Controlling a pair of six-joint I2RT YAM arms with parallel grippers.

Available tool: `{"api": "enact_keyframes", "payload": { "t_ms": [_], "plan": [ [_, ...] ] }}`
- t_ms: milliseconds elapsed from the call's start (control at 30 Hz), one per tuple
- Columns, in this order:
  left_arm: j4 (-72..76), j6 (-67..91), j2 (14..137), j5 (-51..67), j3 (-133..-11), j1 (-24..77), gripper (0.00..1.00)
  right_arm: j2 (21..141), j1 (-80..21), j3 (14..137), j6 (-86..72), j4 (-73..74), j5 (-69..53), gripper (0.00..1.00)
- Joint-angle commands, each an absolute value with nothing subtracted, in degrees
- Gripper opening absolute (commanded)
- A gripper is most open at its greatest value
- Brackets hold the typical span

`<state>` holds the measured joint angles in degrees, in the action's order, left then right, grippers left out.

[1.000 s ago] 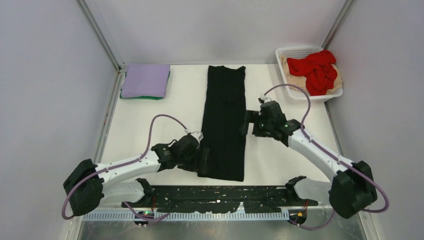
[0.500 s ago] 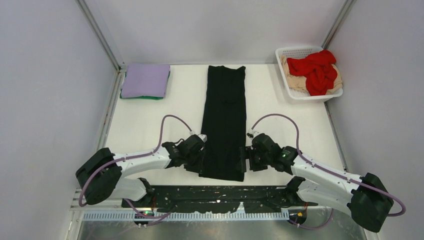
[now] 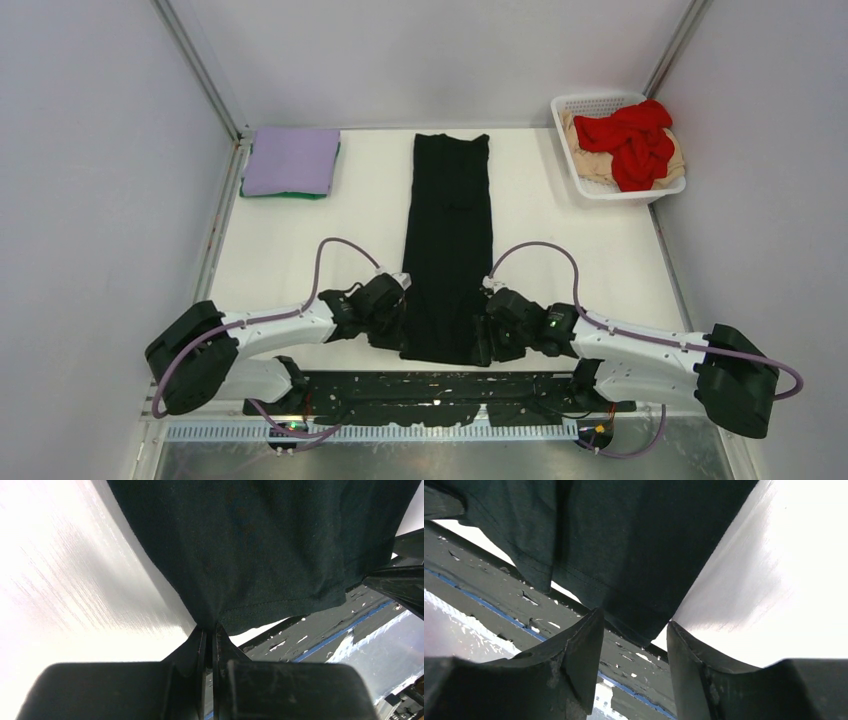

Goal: Fold and stack the t-shirts
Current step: Grab the bottom of the folded rectangular tshirt with both arms, then fold the folded rectangular tshirt in 1/3 of the way

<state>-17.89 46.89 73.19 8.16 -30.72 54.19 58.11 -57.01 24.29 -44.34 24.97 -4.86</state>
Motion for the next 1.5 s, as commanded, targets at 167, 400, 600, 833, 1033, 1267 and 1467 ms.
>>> {"api": "enact_keyframes", "payload": {
  "t_ms": [167,400,600,833,1033,1267,1467],
  "plan": [
    [-15.9,50.1,70.8,10.4,-29.2,55.7,0.0,60.6,-59.1,24.9,-47.9,25.8,-0.3,0.34],
    [-19.7,50.9,63.5,9.3,-28.2,59.3,0.0,57.2,-61.3,25.0,-49.6,27.5,-2.8,0.05],
    [-20.7,48.4,58.0,7.9,-30.1,59.8,0.0,50.7,-61.4,27.3,-47.9,25.8,-2.0,0.05],
    [-23.3,43.8,61.1,4.5,-38.2,53.6,0.0,52.5,-54.7,33.6,-42.4,25.3,4.5,0.05],
    [-22.6,41.0,69.4,4.4,-47.4,47.3,0.0,56.3,-43.3,36.9,-36.5,18.7,0.8,0.05],
    [-23.9,39.7,80.5,5.6,-57.4,39.7,0.0,65.8,-35.3,44.6,-31.5,16.1,-1.3,0.05],
    [-26.3,38.9,88.5,5.1,-65.8,35.3,0.0,72.9,-30.8,50.9,-27.9,13.2,-0.3,0.05]
  ]
}}
